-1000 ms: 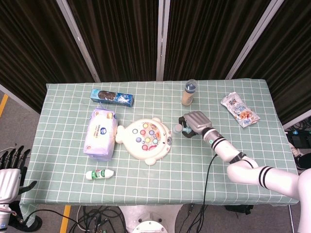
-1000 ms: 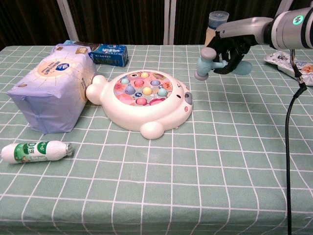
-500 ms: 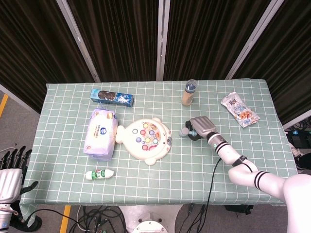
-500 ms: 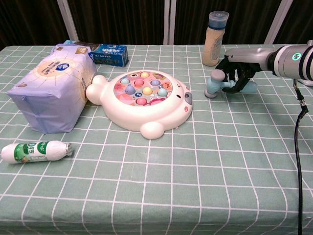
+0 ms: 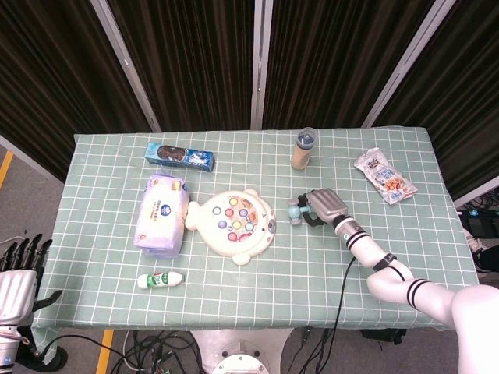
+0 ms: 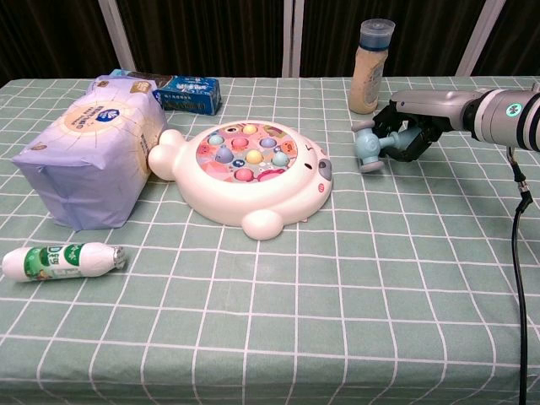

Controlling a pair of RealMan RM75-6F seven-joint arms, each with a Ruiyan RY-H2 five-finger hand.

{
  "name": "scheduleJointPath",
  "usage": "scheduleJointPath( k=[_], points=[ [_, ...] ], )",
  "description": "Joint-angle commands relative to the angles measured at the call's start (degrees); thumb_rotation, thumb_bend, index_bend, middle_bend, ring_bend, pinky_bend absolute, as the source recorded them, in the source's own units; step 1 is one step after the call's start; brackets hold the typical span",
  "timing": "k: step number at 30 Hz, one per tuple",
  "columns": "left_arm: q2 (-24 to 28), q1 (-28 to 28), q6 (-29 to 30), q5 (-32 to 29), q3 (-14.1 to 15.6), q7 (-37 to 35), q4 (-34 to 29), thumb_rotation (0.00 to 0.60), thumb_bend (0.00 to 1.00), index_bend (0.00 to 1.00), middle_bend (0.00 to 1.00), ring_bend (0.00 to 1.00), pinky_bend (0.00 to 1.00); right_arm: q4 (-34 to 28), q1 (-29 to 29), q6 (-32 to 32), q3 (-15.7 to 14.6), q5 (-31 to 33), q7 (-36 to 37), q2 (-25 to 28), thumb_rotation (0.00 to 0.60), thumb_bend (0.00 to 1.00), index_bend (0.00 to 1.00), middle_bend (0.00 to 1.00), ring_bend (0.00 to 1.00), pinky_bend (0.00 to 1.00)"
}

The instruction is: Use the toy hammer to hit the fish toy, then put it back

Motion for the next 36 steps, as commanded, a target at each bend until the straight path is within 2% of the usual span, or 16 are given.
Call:
scheduleJointPath(
  k=[1, 11, 21, 27, 36],
  points=[
    [0.0, 0.0, 0.0, 0.0, 0.0, 0.0, 0.0, 0.6, 0.05, 0.1, 0.02, 0.0, 0.0, -0.1, -0.2, 0.1, 0.2, -0.3, 0.0, 0.0, 0.6, 0.45, 0.44, 0.39, 0.29, 0.42],
    [-0.1, -0.1, -0.2, -0.1, 0.0, -0.2, 0.3, 0.6, 0.05, 0.1, 0.02, 0.0, 0.0, -2.7, -2.7, 4.2, 0.0, -3.0, 0.0, 0.8, 0.6, 0.43, 0.37, 0.34, 0.24, 0.38],
    [-0.1, -0.4, -0.4, 0.2, 0.0, -0.2, 0.4, 0.6, 0.05, 0.1, 0.02, 0.0, 0.0, -6.1, -6.7, 10.5, -1.3, -7.7, 4.3, 2.3, 0.6, 0.29, 0.33, 0.32, 0.23, 0.38],
    [0.0, -0.6, -0.4, 0.3, 0.0, -0.2, 0.3, 0.6, 0.05, 0.1, 0.02, 0.0, 0.0, -6.9, -8.6, 13.8, -2.5, -10.4, 5.5, 2.6, 0.6, 0.24, 0.33, 0.32, 0.23, 0.37],
    [0.0, -0.6, -0.3, 0.6, 0.1, -0.2, 0.3, 0.6, 0.05, 0.1, 0.02, 0.0, 0.0, -5.9, -10.4, 15.4, -2.9, -11.2, 6.4, 1.9, 0.6, 0.24, 0.33, 0.32, 0.23, 0.37]
  ],
)
